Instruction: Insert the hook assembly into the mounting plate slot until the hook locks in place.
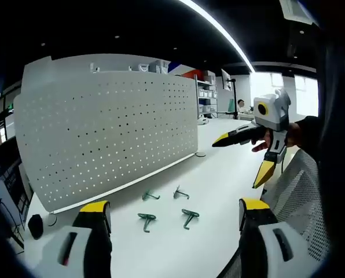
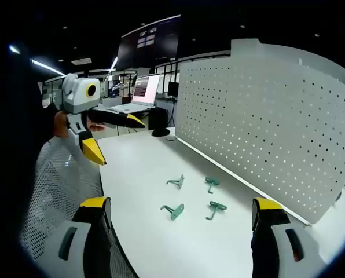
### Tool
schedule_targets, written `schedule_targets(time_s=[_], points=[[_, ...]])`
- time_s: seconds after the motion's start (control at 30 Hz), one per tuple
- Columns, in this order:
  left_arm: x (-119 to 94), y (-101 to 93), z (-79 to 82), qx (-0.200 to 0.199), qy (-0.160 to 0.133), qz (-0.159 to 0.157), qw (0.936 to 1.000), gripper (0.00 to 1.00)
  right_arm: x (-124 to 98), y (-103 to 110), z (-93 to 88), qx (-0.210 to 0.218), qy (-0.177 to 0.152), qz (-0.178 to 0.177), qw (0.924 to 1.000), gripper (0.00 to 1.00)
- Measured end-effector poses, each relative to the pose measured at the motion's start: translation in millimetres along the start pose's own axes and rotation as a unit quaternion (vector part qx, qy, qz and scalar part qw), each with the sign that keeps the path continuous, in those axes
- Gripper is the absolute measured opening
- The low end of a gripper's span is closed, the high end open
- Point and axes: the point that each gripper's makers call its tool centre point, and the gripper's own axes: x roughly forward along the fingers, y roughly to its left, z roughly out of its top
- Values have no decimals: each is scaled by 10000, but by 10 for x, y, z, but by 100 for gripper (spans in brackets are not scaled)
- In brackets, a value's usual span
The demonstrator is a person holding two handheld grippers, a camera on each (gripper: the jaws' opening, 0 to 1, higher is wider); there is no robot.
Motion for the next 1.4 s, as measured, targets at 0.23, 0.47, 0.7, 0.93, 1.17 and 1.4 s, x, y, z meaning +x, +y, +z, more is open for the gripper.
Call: schedule_targets(time_s=[0.23, 0.47, 0.7, 0.93, 1.17, 1.4], points=[[-4, 3, 5, -1, -12, 4, 10000, 94, 1, 4, 4, 2, -3, 1, 10000, 99], [-5, 10, 9, -3, -23, 12, 10000, 94, 1, 3, 3, 6, -1, -7, 10000, 99], [-2, 6, 0, -1, -2, 0, 10000, 94, -1, 6, -6, 28, -8, -10, 10000, 99], [3, 2, -8, 1, 24, -7, 10000, 94, -3, -4, -6, 41, -19, -24, 10000, 99], [6, 3, -10, 2, 35, 0, 10000, 94, -3, -10, -11, 50, -26, -27, 10000, 99], [3, 6, -7, 1, 29, 13, 10000, 94, 0, -12, -10, 36, -21, -25, 10000, 99]])
